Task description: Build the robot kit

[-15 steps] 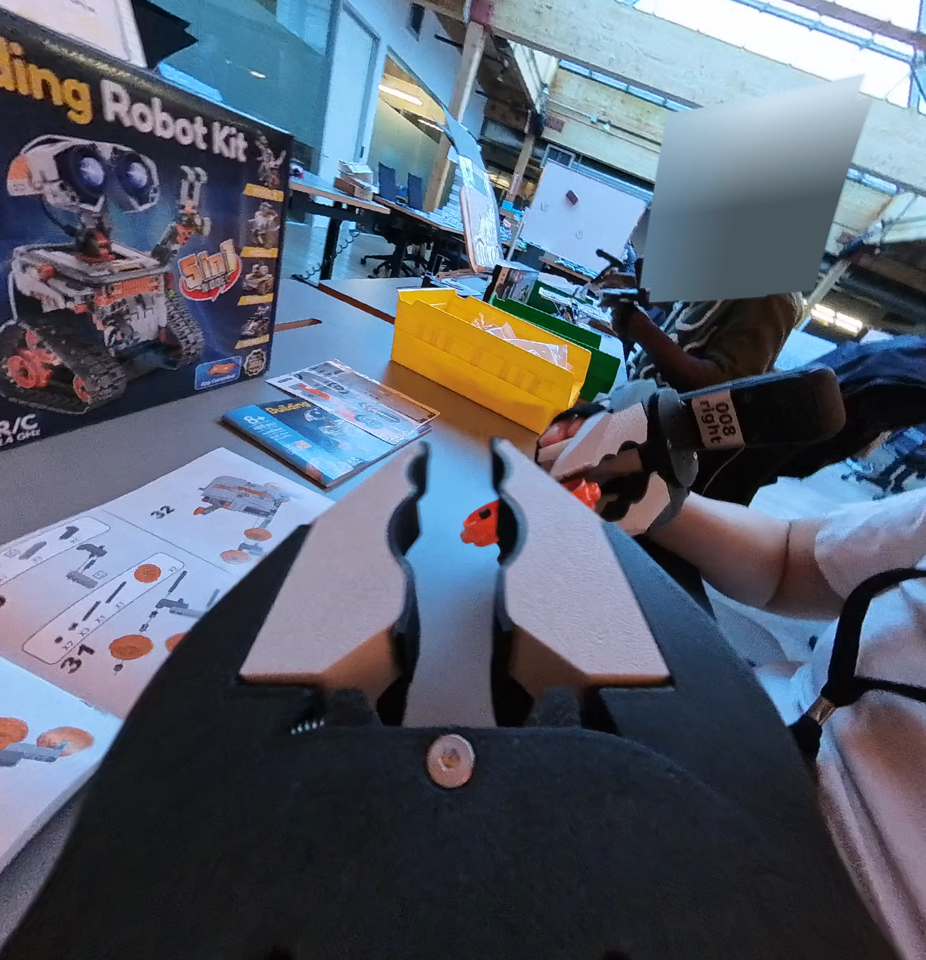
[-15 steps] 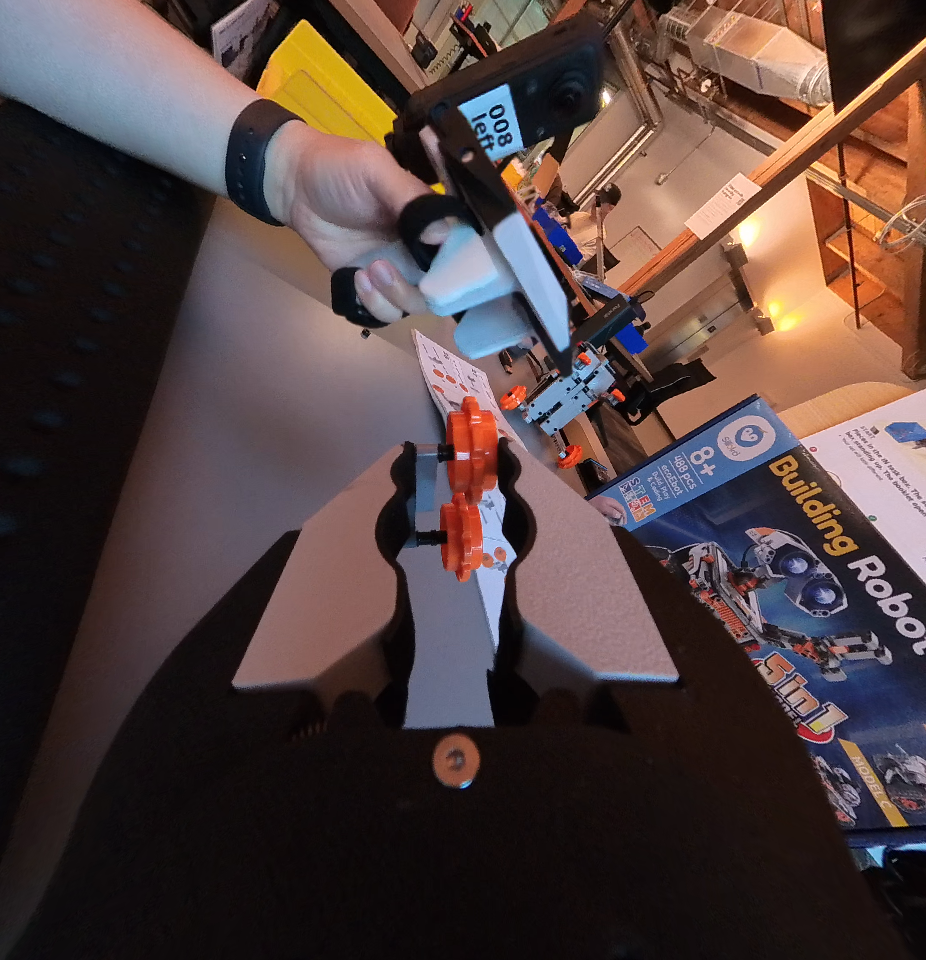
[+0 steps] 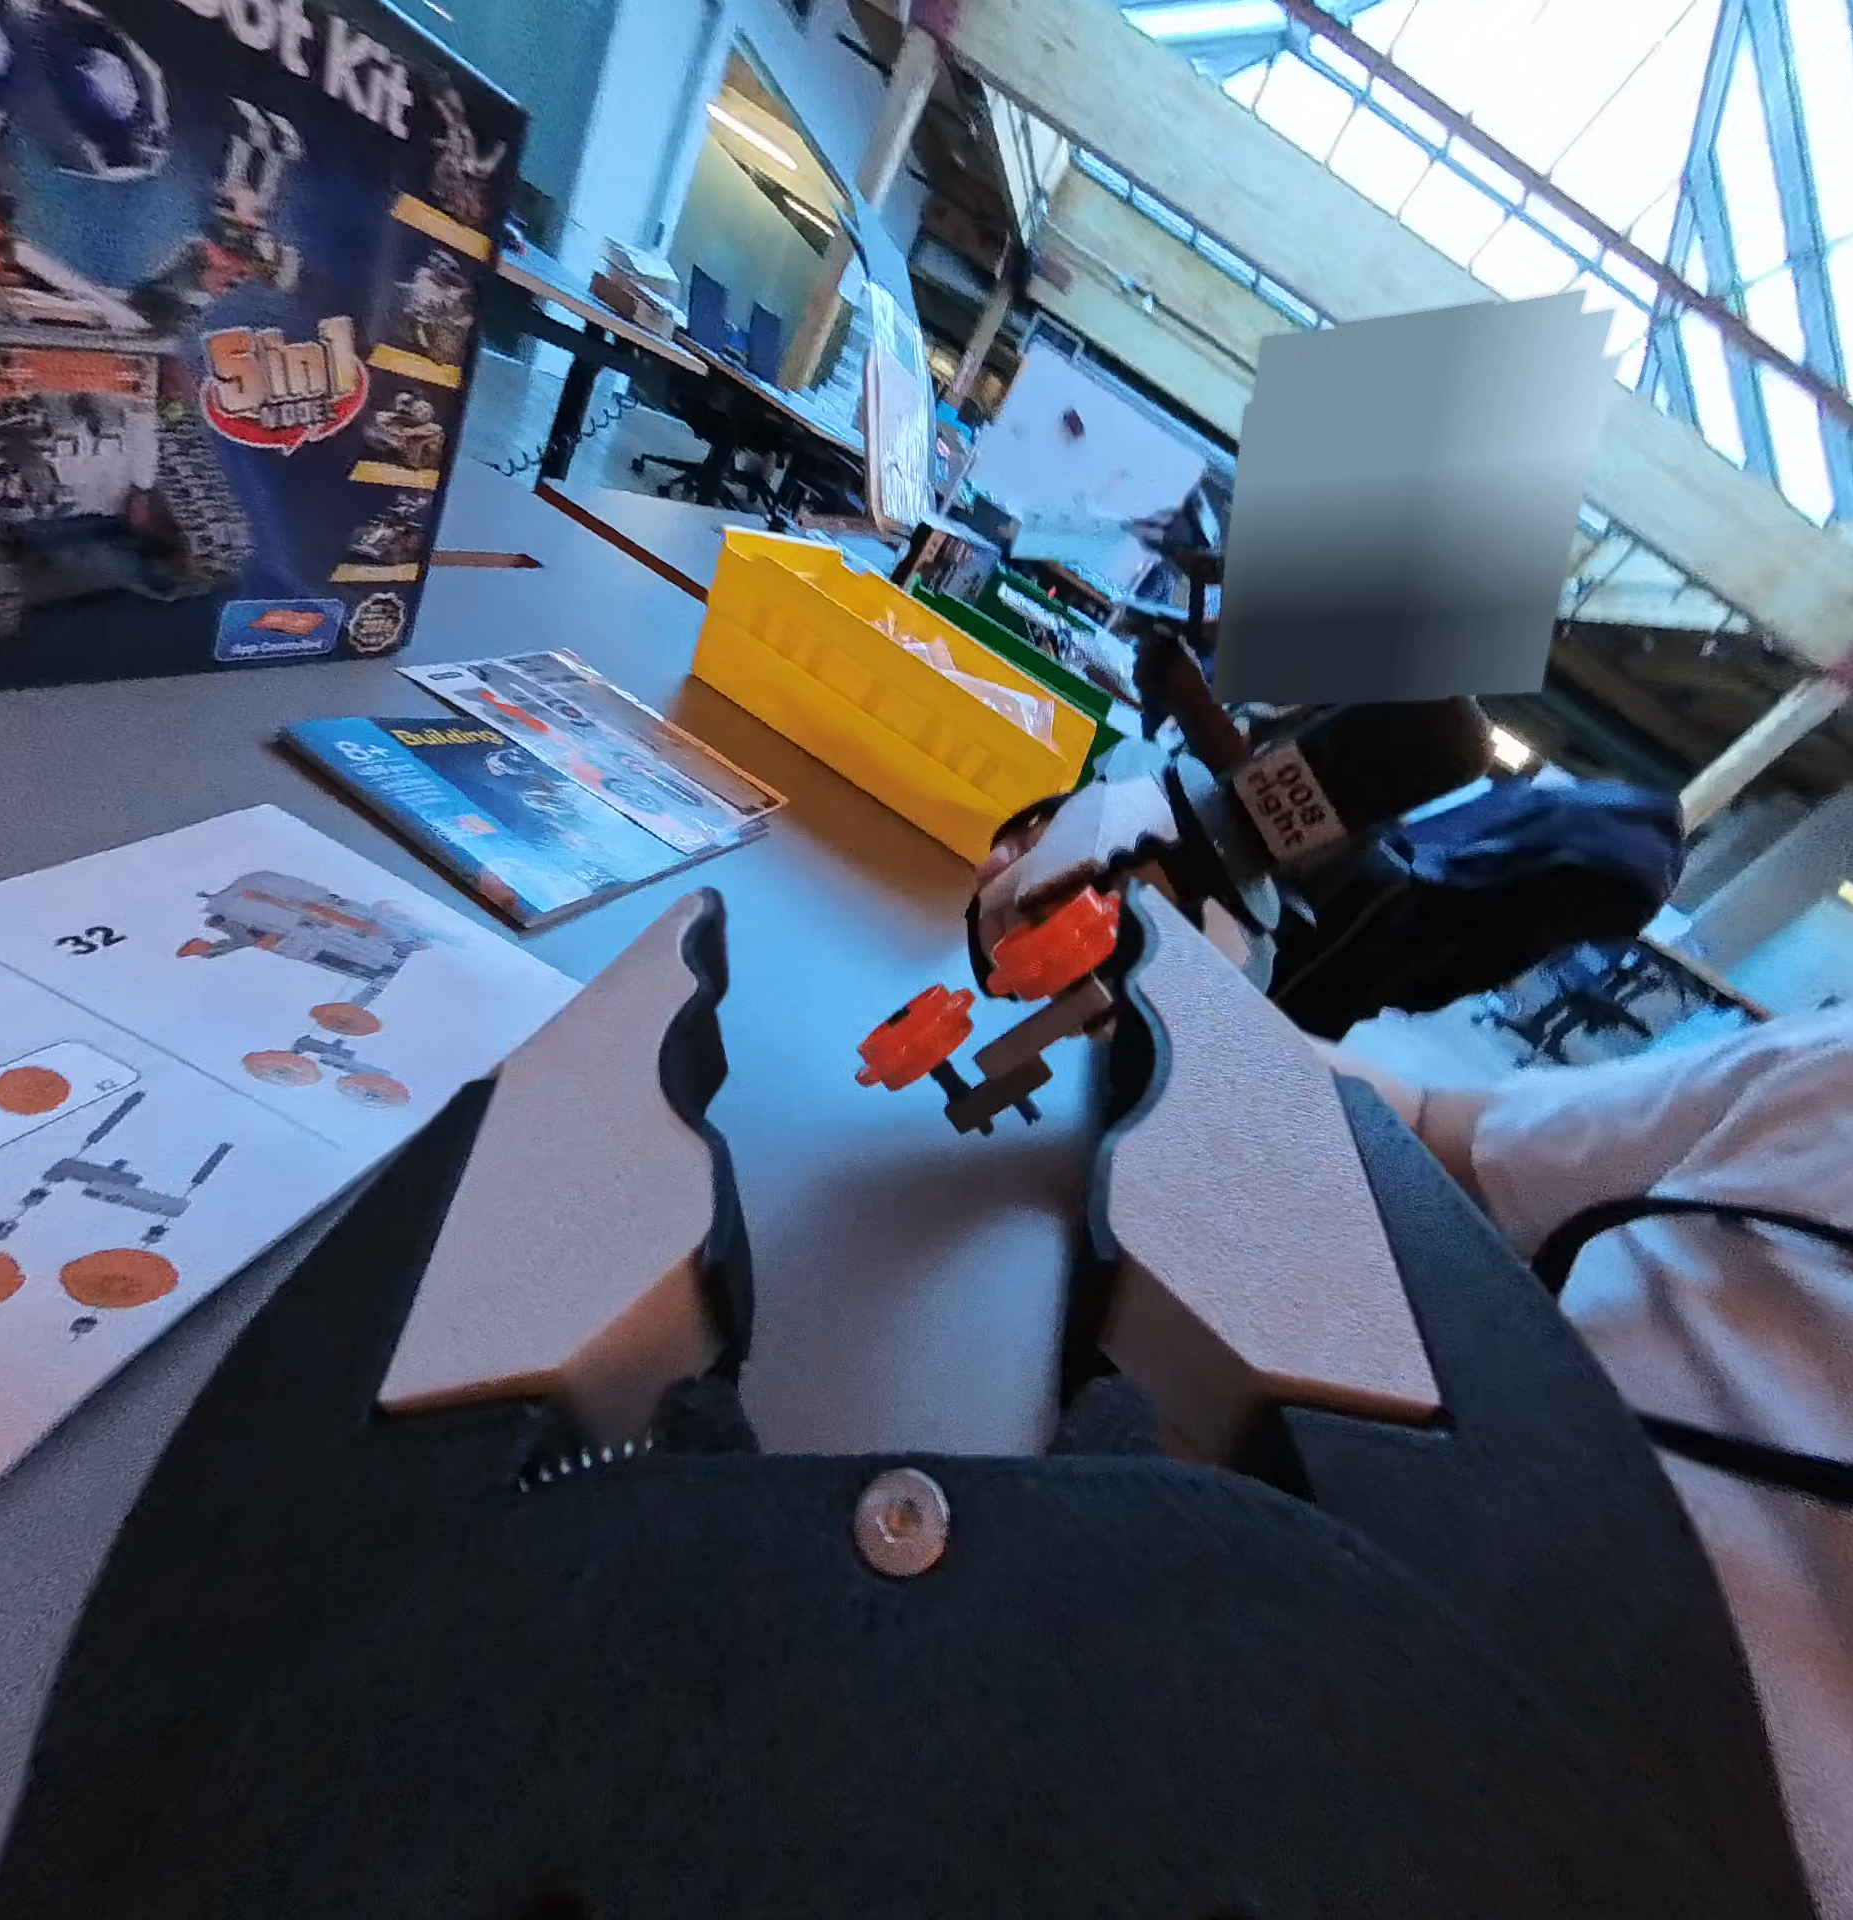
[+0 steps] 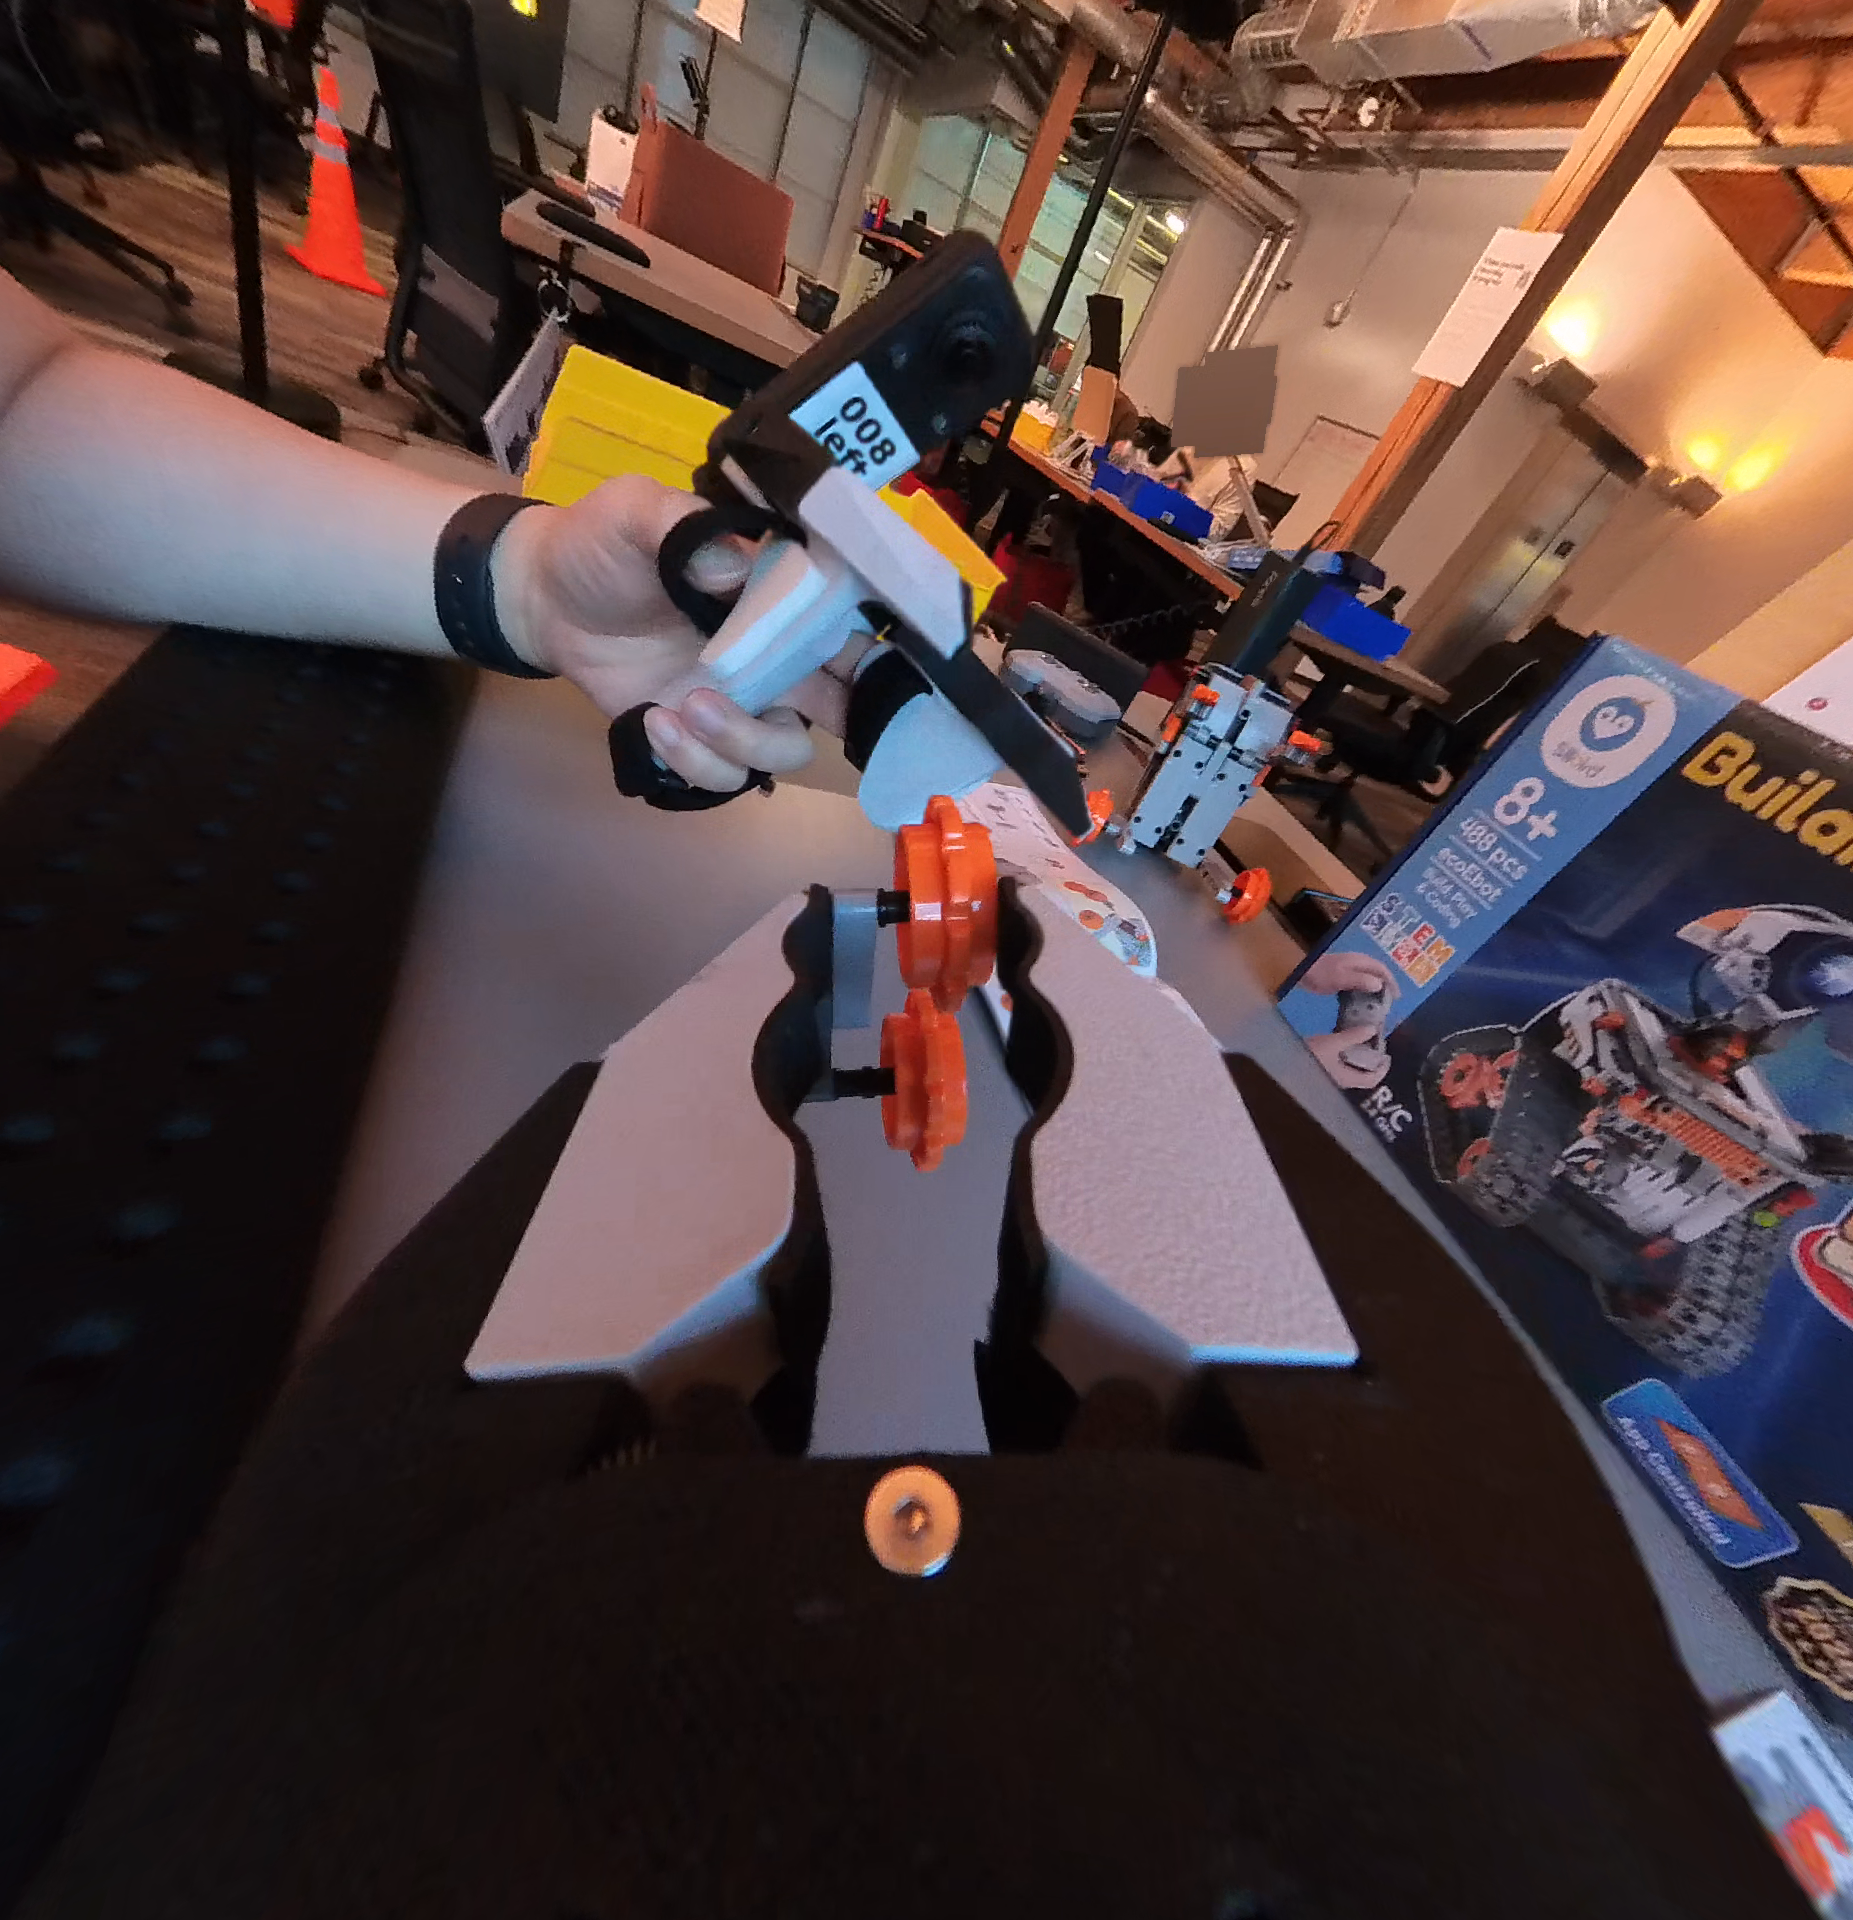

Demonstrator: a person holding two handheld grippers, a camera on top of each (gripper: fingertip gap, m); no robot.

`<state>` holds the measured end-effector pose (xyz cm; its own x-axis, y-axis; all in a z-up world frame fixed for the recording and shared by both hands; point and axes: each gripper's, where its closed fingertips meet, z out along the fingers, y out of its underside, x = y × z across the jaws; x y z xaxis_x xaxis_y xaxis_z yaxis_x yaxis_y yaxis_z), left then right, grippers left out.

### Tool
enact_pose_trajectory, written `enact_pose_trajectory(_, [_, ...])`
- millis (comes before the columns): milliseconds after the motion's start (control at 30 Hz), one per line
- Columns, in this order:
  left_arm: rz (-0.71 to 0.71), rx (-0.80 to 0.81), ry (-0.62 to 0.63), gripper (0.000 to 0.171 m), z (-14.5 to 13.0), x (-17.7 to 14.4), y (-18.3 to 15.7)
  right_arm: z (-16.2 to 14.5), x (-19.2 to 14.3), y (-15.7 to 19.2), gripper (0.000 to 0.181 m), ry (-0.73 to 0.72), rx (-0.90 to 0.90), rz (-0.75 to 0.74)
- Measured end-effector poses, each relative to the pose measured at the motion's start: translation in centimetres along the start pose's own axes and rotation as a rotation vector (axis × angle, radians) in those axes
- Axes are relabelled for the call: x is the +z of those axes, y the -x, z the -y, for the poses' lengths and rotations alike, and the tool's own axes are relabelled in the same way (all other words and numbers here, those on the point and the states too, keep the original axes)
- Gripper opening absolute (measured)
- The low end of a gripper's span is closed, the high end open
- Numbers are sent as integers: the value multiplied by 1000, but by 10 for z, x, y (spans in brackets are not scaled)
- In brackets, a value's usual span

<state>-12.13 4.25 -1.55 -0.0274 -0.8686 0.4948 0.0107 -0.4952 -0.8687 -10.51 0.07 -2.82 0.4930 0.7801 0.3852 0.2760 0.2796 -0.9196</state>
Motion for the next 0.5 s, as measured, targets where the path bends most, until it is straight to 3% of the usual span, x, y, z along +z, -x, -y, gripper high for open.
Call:
enact_pose_trajectory(133, [30,-144,-64,77,12,-4,12,-5,2,0,30,19,26,8])
enact_pose_trajectory(300, [-28,-126,-85,107,17,-10,7,-7,5,5,30,33,8,21])
enact_pose_trajectory(500, [10,16,27,118,-1,-5,8,-6,4,6,30,28,10,27])
